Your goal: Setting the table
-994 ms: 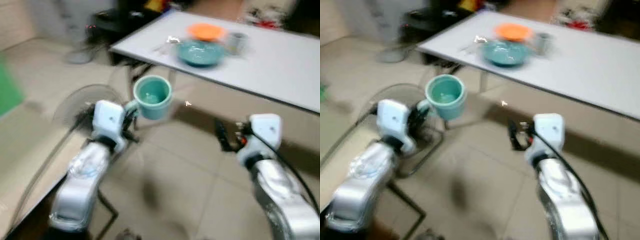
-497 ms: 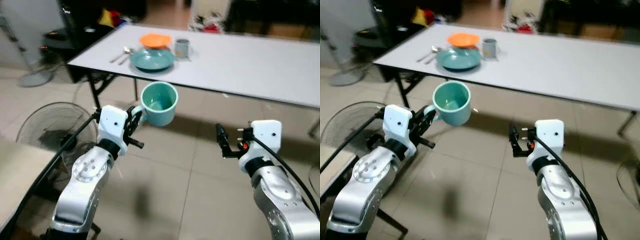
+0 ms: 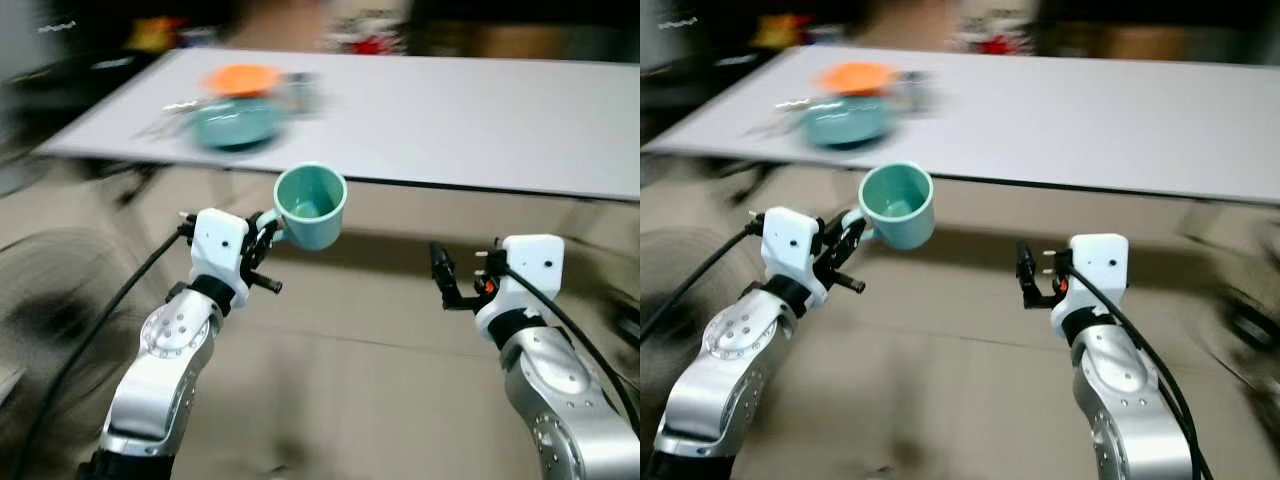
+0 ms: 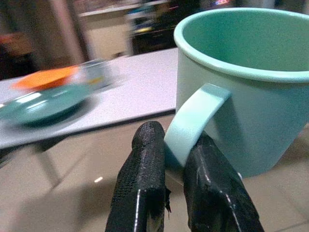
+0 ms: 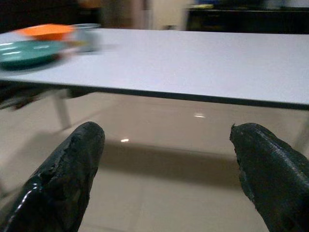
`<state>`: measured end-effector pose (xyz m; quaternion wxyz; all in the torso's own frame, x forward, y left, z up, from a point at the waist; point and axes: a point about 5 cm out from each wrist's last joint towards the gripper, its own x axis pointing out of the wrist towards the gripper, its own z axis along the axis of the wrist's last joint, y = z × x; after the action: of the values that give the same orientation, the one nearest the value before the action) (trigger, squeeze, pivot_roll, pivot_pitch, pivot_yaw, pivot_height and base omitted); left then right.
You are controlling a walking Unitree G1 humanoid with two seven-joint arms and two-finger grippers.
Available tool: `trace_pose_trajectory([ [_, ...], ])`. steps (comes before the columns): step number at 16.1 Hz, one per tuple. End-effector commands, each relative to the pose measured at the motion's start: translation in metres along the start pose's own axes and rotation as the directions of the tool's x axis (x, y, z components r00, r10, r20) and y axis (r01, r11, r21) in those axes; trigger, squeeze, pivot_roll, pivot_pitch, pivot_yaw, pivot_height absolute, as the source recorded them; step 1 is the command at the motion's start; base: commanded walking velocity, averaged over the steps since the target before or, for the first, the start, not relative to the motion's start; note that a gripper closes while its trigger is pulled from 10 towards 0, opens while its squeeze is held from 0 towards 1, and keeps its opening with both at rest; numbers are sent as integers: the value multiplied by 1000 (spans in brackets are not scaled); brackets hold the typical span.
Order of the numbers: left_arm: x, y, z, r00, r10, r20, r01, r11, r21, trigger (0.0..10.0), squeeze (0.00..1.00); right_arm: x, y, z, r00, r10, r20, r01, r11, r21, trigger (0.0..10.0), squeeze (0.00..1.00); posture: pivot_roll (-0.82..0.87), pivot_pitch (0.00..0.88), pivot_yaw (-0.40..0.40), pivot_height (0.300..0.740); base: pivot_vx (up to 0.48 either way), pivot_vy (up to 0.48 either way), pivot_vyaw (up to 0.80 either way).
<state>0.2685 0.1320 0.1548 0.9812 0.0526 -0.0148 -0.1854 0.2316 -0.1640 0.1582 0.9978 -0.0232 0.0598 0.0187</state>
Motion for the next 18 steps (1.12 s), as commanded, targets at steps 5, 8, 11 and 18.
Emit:
trace_pose_trajectory([
  [5,5,-7,4,999,-29,27,29,1000,-8,10000,0,-2,-5,5,1000,-23,17,23,1000,-9,10000,0,33,0,57,727,317,0,-739],
  [8,5,-4,3,1000,6,27,-6,1000,-4,10000,0,-1,-6,7,999,-13,31,13,1000,-11,10000,0,39,0,49,727,320,0,0],
  [11,4,0,3,999,29,26,-30,1000,3,10000,0,0,1,6,999,21,31,-20,1000,-20,10000,0,48,0,46,727,324,0,0],
  [18,2,2,1,998,46,35,-46,999,-17,10000,0,9,5,14,994,70,87,-71,997,16,10000,0,76,0,34,727,341,0,0],
])
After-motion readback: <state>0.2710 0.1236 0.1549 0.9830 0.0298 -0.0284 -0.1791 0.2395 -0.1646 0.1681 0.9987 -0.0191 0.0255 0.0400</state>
